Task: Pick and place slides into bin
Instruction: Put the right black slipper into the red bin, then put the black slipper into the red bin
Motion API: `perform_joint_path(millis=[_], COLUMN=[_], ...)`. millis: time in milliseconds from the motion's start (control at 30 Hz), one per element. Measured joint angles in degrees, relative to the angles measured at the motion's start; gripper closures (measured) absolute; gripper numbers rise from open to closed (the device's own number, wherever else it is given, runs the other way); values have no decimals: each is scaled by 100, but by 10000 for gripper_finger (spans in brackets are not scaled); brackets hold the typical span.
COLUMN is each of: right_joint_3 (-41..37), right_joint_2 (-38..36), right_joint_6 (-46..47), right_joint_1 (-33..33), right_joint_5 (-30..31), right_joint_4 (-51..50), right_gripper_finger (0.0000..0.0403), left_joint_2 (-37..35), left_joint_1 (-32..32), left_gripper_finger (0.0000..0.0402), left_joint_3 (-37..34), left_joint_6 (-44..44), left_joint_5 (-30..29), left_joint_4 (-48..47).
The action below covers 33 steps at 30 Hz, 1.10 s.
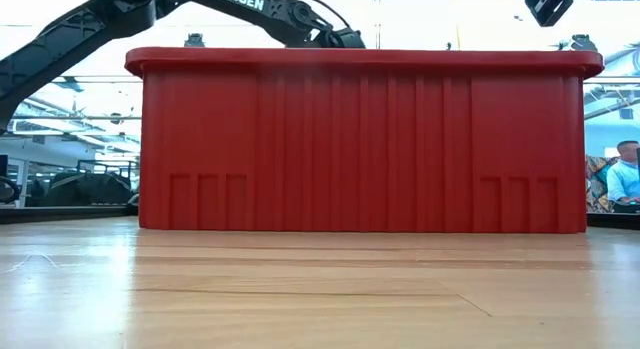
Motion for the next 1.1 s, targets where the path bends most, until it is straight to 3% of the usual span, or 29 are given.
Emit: perform_joint_path(millis=[733,967,1100], right_joint_3=[0,0,0], right_joint_2=[0,-2,20], right_joint_6=[145,137,-62], right_joint_1=[1,1,-1], right_joint_5=[-22,-26,-26], right_joint_4=[0,-2,0], right_gripper_finger=[403,403,403], left_joint_2=[-276,-1080,-1998], left_joint_1=[4,5,-134], left_gripper_finger=[172,172,194], left_joint_3=[2,2,2], left_joint_6=[248,875,1425], left_joint_5=[-423,-741,-436], left_joint_4=[144,-652,-1571])
